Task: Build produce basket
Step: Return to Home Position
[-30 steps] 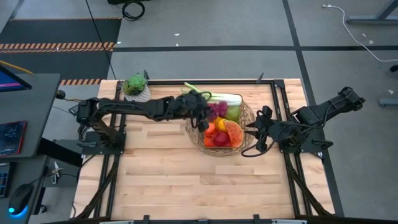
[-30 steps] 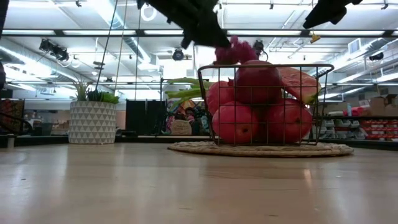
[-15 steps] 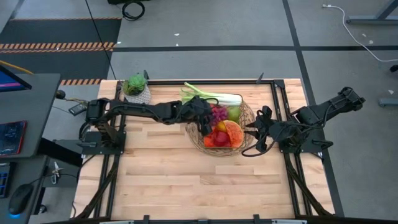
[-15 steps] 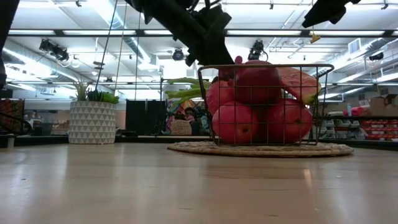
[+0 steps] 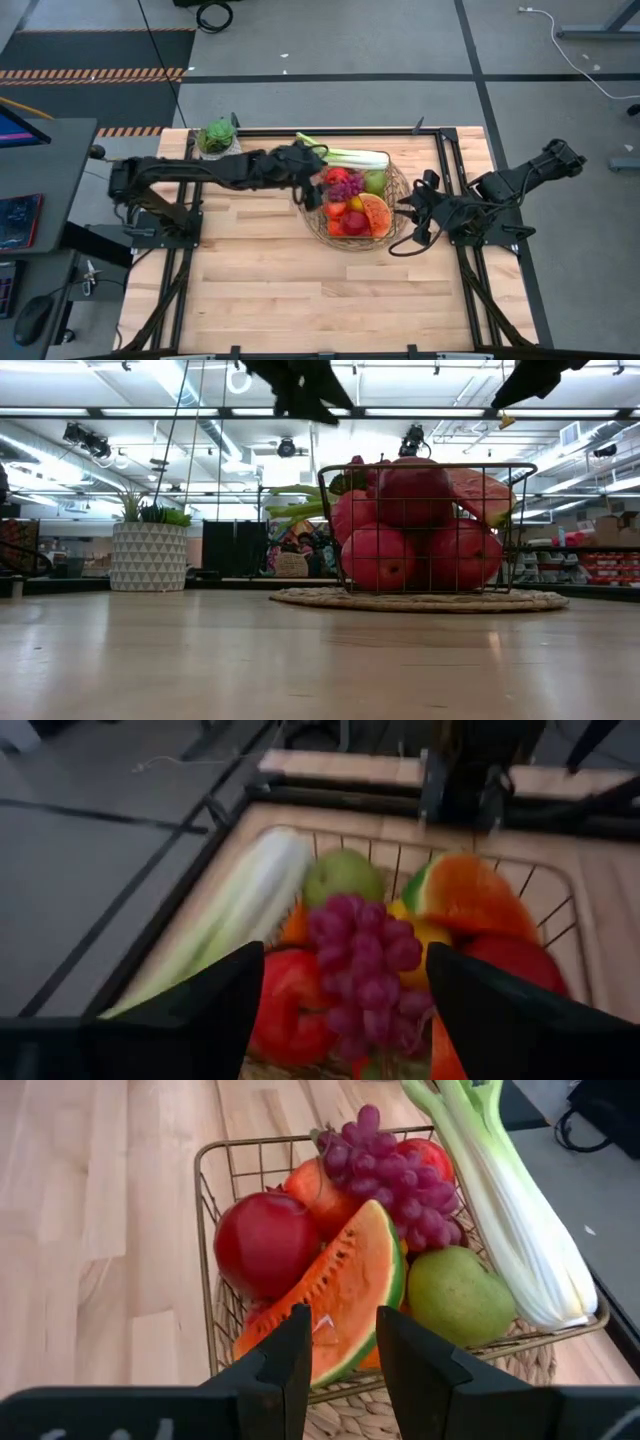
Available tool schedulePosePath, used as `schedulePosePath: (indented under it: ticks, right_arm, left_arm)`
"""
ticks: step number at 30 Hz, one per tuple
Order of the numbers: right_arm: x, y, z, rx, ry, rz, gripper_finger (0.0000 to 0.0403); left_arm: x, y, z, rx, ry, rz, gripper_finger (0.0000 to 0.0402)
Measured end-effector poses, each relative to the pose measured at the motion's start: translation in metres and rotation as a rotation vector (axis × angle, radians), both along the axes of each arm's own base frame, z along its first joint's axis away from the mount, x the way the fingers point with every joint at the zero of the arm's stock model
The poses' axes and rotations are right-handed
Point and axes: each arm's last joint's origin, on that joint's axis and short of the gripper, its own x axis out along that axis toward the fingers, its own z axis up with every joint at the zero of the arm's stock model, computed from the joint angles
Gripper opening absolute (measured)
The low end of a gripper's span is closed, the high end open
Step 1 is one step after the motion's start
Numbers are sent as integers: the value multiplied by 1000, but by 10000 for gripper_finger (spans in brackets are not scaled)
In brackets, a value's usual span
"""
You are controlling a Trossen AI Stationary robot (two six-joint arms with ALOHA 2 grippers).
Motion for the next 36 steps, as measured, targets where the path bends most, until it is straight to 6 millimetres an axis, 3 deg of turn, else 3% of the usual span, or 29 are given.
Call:
schedulePosePath:
  ticks: [5, 13, 22, 29, 36]
  right_arm:
    - [-3, 1, -2, -11, 11, -20, 120]
    - [-20, 8, -7, -112, -31, -36, 118]
    - [-27, 8, -34, -64, -245, 142, 72]
    - [-36, -14, -43, -16, -442, 307, 8]
    - [-58, -30, -58, 16, -605, 365, 15]
  left_arm:
    - [-27, -10, 23, 37, -45, 12, 278]
    - [-69, -41, 34, 168, -146, 38, 244]
    - [-111, -50, 17, 170, -325, -7, 212]
    - [-142, -44, -1, 156, -462, -41, 187]
    - [-173, -42, -24, 146, -531, -36, 168]
